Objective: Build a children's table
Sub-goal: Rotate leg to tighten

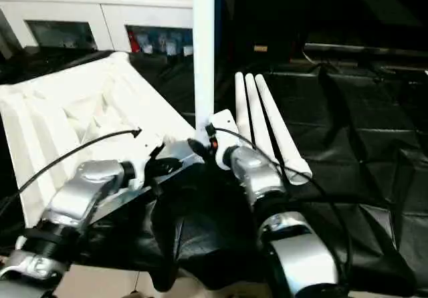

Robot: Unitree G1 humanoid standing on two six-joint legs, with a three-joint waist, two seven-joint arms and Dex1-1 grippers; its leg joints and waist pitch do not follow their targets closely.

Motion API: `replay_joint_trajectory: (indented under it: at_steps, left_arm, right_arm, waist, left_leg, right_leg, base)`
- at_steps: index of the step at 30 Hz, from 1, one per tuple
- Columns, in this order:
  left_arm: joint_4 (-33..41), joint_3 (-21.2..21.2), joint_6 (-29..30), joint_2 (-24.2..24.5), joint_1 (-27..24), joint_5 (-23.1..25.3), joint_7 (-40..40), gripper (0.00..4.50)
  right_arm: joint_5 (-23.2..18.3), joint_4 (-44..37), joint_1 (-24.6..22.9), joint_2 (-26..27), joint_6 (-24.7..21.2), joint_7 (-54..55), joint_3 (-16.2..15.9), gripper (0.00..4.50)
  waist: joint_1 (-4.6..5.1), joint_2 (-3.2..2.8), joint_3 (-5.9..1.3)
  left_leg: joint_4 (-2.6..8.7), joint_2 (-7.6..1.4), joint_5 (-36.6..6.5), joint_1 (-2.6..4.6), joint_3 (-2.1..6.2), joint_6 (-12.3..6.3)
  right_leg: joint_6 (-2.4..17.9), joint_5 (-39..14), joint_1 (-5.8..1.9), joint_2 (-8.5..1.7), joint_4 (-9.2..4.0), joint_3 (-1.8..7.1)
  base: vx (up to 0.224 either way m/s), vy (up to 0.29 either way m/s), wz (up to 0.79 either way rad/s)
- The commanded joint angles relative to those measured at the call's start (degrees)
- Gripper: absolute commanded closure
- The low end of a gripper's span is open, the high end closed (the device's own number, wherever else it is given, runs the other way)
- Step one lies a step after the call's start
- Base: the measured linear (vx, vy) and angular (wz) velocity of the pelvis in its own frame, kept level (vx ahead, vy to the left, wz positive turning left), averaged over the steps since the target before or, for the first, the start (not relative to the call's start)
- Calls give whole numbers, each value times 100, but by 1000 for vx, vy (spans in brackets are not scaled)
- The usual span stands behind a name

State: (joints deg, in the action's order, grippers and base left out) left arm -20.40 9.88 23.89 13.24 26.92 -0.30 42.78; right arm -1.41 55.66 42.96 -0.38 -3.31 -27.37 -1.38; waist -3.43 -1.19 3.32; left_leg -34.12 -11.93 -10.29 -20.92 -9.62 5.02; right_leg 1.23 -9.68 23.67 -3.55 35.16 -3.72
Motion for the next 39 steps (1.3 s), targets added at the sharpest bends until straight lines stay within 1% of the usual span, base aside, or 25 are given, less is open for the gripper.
replay_joint_trajectory:
  at_steps: [1, 3, 4, 5, 6, 7, 9, 10, 12, 13, 15, 16, 17, 18, 21, 24, 25, 26, 27, 29, 32, 34, 37, 38, 39]
  left_arm:
    - [120, 153, -183, -295, 274, -76, -172, 450]
    - [194, 215, -229, -215, 223, -91, -64, 450]
    - [247, 249, -278, -144, 188, -106, 52, 450]
    - [276, 267, -306, -107, 168, -110, 115, 450]
    - [311, 273, -321, -63, 142, -120, 184, 450]
    - [347, 279, -365, -15, 115, -137, 269, 450]
    - [444, 287, -388, 113, 46, -199, 509, 450]
    - [491, 297, -468, 187, 7, -226, 664, 450]
    - [605, 316, -572, 346, -82, -300, 993, 450]
    - [654, 325, -597, 415, -117, -333, 1120, 450]
    - [779, 344, -552, 545, -194, -453, 1384, 450]
    - [848, 363, -574, 630, -238, -520, 1560, 450]
    - [870, 369, -591, 660, -253, -543, 1624, 450]
    - [935, 391, -607, 757, -297, -594, 1807, 450]
    - [1008, 403, -651, 903, -352, -643, 2056, 450]
    - [1063, 374, -660, 1030, -390, -713, 2261, 450]
    - [1085, 390, -679, 1105, -407, -738, 2381, 450]
    - [1100, 398, -691, 1145, -418, -750, 2462, 450]
    - [1114, 399, -702, 1178, -428, -763, 2525, 450]
    - [1136, 413, -696, 1233, -440, -802, 2641, 450]
    - [1143, 432, -693, 1273, -448, -821, 2717, 450]
    - [1133, 430, -696, 1271, -451, -811, 2714, 450]
    - [1090, 395, -674, 1187, -449, -764, 2528, 450]
    - [1035, 368, -698, 1121, -432, -712, 2374, 450]
    - [962, 334, -712, 1039, -405, -652, 2192, 450]
  right_arm:
    - [70, 186, -22, 652, 9, -395, -379, 106]
    - [4, 236, 52, 647, 85, -539, -319, 100]
    - [16, 217, 70, 598, 131, -642, -336, 88]
    - [31, 205, 75, 573, 158, -687, -352, 67]
    - [40, 190, 85, 529, 181, -765, -373, 60]
    - [34, 162, 90, 475, 185, -894, -394, 60]
    - [21, 74, 91, 313, 245, -1267, -463, 52]
    - [27, 15, 80, 208, 298, -1527, -530, 52]
    - [16, -104, 55, -17, 378, -2081, -638, 52]
    - [0, -138, 52, -105, 397, -2327, -657, 52]
    - [-34, -236, 28, -273, 437, -2781, -695, 52]
    - [-48, -310, 0, -390, 446, -3113, -738, 52]
    - [-48, -335, -11, -431, 453, -3225, -754, 52]
    - [-36, -411, -47, -565, 421, -3566, -827, 52]
    - [-57, -598, -135, -800, 360, -4162, -995, 52]
    - [-122, -817, -219, -1020, 230, -4736, -1154, 52]
    - [-137, -905, -252, -1079, 159, -4915, -1198, 52]
    - [-137, -955, -273, -1104, 131, -5008, -1207, 69]
    - [-150, -1008, -297, -1123, 88, -5096, -1217, 69]
    - [-171, -1090, -339, -1144, 34, -5214, -1238, 90]
    - [-177, -1167, -387, -1154, -3, -5264, -1272, 113]
    - [-171, -1212, -431, -1140, -27, -5245, -1301, 127]
    - [-133, -1204, -484, -1049, -45, -5014, -1265, 154]
    - [-109, -1138, -493, -975, 7, -4809, -1218, 163]
    - [-59, -1018, -484, -879, 84, -4498, -1152, 163]
  waist:
    - [-18, 22, -390]
    - [-16, 21, -390]
    - [-17, 18, -386]
    - [-9, 16, -395]
    - [-4, 5, -392]
    - [-2, 6, -393]
    - [12, 11, -399]
    - [15, 10, -399]
    - [11, 11, -414]
    - [-7, 2, -421]
    - [-27, 4, -421]
    - [-61, 0, -433]
    - [-77, 7, -432]
    - [-91, 2, -429]
    - [-156, 4, -428]
    - [-204, 25, -403]
    - [-225, 22, -406]
    - [-229, 36, -394]
    - [-231, 35, -393]
    - [-231, 45, -385]
    - [-229, 51, -383]
    - [-229, 54, -387]
    - [-228, 65, -394]
    - [-222, 77, -392]
    - [-221, 73, -391]
  left_leg:
    - [411, -82, -1382, 35, 13, -104]
    - [411, -82, -1375, 27, 11, -120]
    - [415, -83, -1386, 31, 12, -129]
    - [414, -83, -1347, 15, 15, -139]
    - [415, -86, -1338, 12, 15, -144]
    - [413, -88, -1341, 17, 12, -148]
    - [411, -85, -1309, -2, 17, -167]
    - [406, -91, -1306, 3, 12, -194]
    - [385, -102, -1190, -9, 6, -292]
    - [375, -113, -1105, 4, -4, -334]
    - [373, -116, -1010, -14, -8, -374]
    - [360, -137, -954, 14, -22, -424]
    - [359, -140, -900, -2, -20, -460]
    - [361, -143, -891, 7, -24, -476]
    - [352, -146, -929, 18, -34, -484]
    - [366, -147, -1064, 36, -42, -439]
    - [367, -149, -1101, 44, -39, -413]
    - [376, -147, -1158, 39, -34, -389]
    - [380, -145, -1164, 35, -31, -369]
    - [386, -144, -1216, 40, -25, -325]
    - [391, -140, -1217, 40, -19, -285]
    - [396, -142, -1165, 31, -13, -281]
    - [387, -136, -1084, 26, -17, -282]
    - [391, -135, -1080, 23, -18, -278]
    - [391, -134, -1084, 29, -17, -271]
  right_leg:
    - [963, -1963, -278, -406, -495, 239]
    - [1013, -1877, -285, -409, -484, 239]
    - [1024, -1876, -285, -408, -485, 237]
    - [1040, -1790, -302, -406, -470, 239]
    - [1054, -1739, -302, -405, -463, 238]
    - [1066, -1717, -298, -406, -465, 240]
    - [1108, -1614, -322, -406, -448, 239]
    - [1126, -1595, -322, -413, -448, 241]
    - [1209, -1370, -331, -408, -417, 241]
    - [1289, -1187, -317, -400, -396, 244]
    - [1355, -1014, -333, -391, -370, 238]
    - [1420, -855, -316, -389, -350, 238]
    - [1463, -743, -327, -380, -327, 228]
    - [1479, -730, -315, -378, -329, 225]
    - [1472, -792, -315, -389, -331, 234]
    - [1398, -1096, -295, -388, -374, 241]
    - [1357, -1223, -297, -396, -384, 246]
    - [1320, -1362, -295, -398, -397, 245]
    - [1290, -1424, -298, -397, -398, 245]
    - [1210, -1653, -289, -410, -423, 248]
    - [1154, -1771, -284, -400, -430, 249]
    - [1133, -1743, -289, -404, -424, 250]
    - [1143, -1660, -289, -404, -416, 249]
    - [1138, -1663, -288, -403, -418, 249]
    - [1133, -1675, -284, -403, -421, 250]
  base:
    - [0, 0, 0]
    - [0, 0, 0]
    - [0, 0, 0]
    - [0, 0, 0]
    - [0, 0, 0]
    - [0, 0, 0]
    - [0, 0, 0]
    - [0, 0, 0]
    - [0, 0, 0]
    - [0, 0, 0]
    - [0, 0, 0]
    - [0, 0, 0]
    - [0, 0, 0]
    - [0, 0, 0]
    - [0, 0, 0]
    - [0, 0, 0]
    - [0, 0, 0]
    - [0, 0, 0]
    - [0, 0, 0]
    - [0, 0, 0]
    - [0, 0, 0]
    - [0, 0, 0]
    - [0, 0, 0]
    - [0, 0, 0]
    - [0, 0, 0]
